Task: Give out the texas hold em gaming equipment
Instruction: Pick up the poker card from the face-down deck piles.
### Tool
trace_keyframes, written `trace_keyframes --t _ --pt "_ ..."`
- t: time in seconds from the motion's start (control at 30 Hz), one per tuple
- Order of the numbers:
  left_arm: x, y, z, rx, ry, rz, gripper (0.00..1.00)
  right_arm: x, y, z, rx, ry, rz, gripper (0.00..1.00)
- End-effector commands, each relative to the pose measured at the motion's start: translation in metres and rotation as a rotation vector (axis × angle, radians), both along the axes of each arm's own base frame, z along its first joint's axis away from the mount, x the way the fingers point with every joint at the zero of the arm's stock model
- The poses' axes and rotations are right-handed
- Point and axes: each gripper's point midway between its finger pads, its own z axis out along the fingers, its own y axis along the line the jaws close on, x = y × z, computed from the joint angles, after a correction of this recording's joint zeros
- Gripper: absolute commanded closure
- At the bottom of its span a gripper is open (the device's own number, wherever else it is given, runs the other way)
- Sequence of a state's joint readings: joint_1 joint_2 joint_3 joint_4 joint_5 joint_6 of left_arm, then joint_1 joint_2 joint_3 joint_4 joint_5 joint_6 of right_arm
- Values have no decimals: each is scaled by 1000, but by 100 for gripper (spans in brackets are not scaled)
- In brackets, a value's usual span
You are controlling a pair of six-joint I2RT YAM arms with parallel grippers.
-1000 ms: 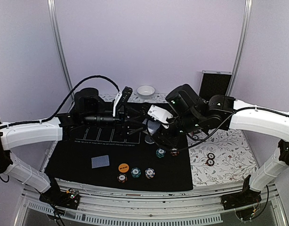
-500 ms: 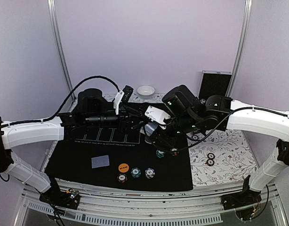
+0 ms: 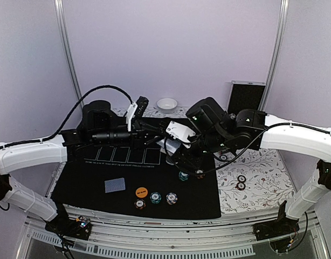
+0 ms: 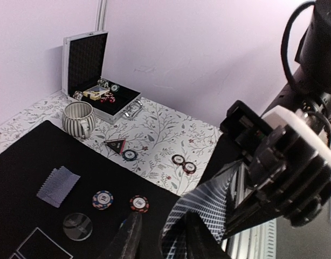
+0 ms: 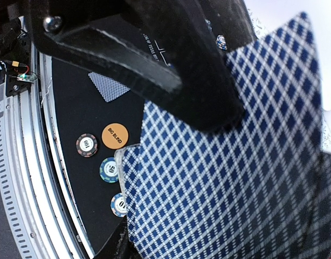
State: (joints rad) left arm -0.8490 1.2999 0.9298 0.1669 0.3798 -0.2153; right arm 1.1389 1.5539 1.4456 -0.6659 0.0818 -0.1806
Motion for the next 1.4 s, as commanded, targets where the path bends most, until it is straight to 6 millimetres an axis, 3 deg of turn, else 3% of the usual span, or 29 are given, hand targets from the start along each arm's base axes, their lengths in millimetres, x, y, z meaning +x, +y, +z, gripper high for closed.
trace_keyframes --t 0.0,0.17,0.27,0.47,0.63,0.87,0.97,1.03,1.17,1.27,1.37 --pt "-12 5 16 -31 -61 -24 83 -2 -3 20 44 -37 1 96" --pt "-26 5 19 -35 -61 -91 90 -2 -4 18 36 -38 -2 96" --pt "-30 8 23 -36 -69 -99 100 -2 -4 17 35 -38 -6 96" --pt "-39 21 38 -50 -115 -116 100 -1 -7 16 30 -43 -14 96" --pt "-28 43 48 -32 -127 -63 100 1 -10 14 23 -43 -26 96" --pt "3 84 64 4 -111 77 100 4 -14 12 27 -34 -38 96" --pt "36 114 57 127 -96 270 100 4 -15 12 25 -32 -36 96" --pt "68 147 43 273 -88 471 100 4 -15 13 27 -34 -35 96" --pt "120 231 -16 712 -20 868 100 3 -16 14 34 -38 -29 96" --pt "133 293 -66 1045 95 1058 100 2 -16 15 39 -40 -23 96" --pt "136 323 -86 1178 150 1154 100 1 -18 16 43 -39 -21 96"
